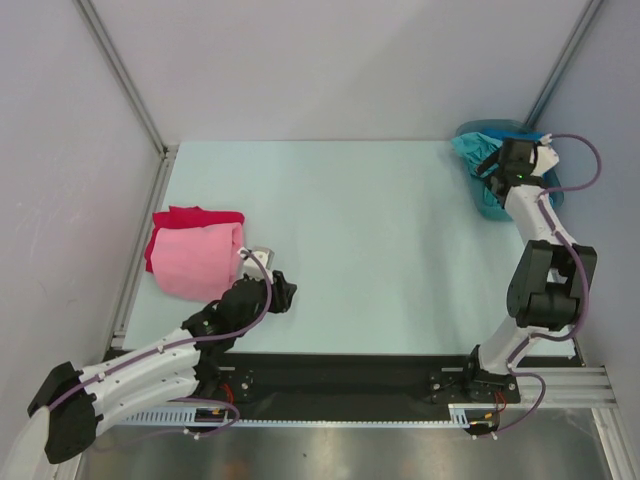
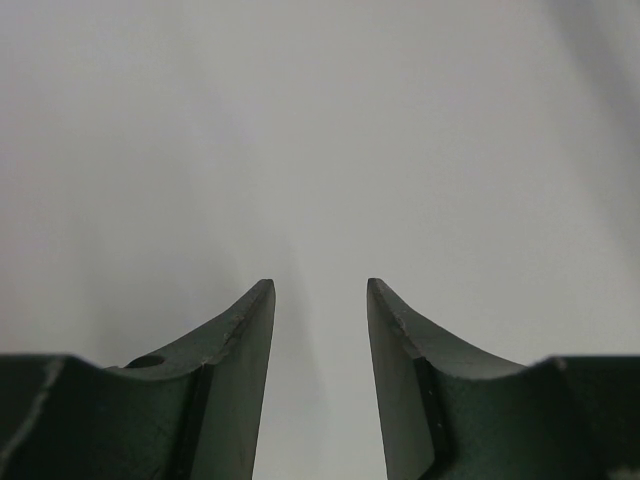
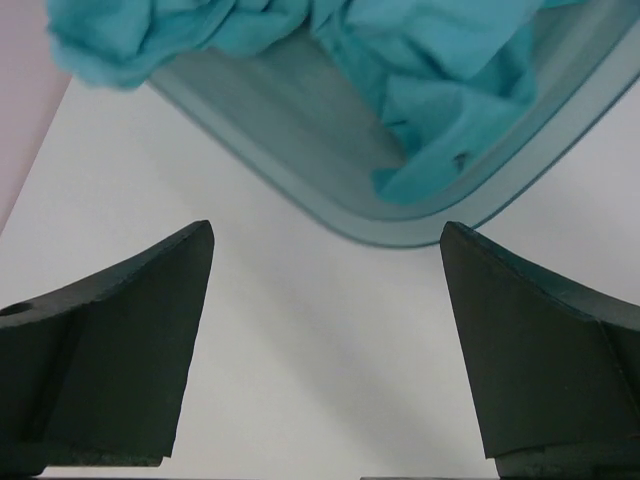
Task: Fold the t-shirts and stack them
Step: Grab the tshirt from the pile
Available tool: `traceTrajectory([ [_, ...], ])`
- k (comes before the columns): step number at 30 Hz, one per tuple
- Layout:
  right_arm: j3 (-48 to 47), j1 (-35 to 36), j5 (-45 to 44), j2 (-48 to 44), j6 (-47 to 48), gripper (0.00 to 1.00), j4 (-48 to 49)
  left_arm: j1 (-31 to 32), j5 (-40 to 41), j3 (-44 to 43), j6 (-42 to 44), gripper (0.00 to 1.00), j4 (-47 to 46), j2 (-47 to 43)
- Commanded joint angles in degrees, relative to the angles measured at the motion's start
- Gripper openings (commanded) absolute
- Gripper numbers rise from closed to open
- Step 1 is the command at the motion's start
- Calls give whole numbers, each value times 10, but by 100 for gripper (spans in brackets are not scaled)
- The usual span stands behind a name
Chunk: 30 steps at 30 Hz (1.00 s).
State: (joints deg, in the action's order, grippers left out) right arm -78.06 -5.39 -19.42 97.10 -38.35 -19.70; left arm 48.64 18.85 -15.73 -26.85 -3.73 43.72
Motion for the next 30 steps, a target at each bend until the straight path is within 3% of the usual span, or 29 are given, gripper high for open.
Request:
traceTrajectory([
  [1,-15,-63,27,17,30,100,43,3,-5,4,10,47,-15,-9],
  [10,-56,-170,161,105,52,99,147,3,-1,10,7,47,-11,-26],
  [18,-188,-174,227,211,75,99,128,3,0,10,6,48,-12,-22],
  [30,-193,-168,246,284,78,98,149,3,3,10,5,48,-14,-16],
])
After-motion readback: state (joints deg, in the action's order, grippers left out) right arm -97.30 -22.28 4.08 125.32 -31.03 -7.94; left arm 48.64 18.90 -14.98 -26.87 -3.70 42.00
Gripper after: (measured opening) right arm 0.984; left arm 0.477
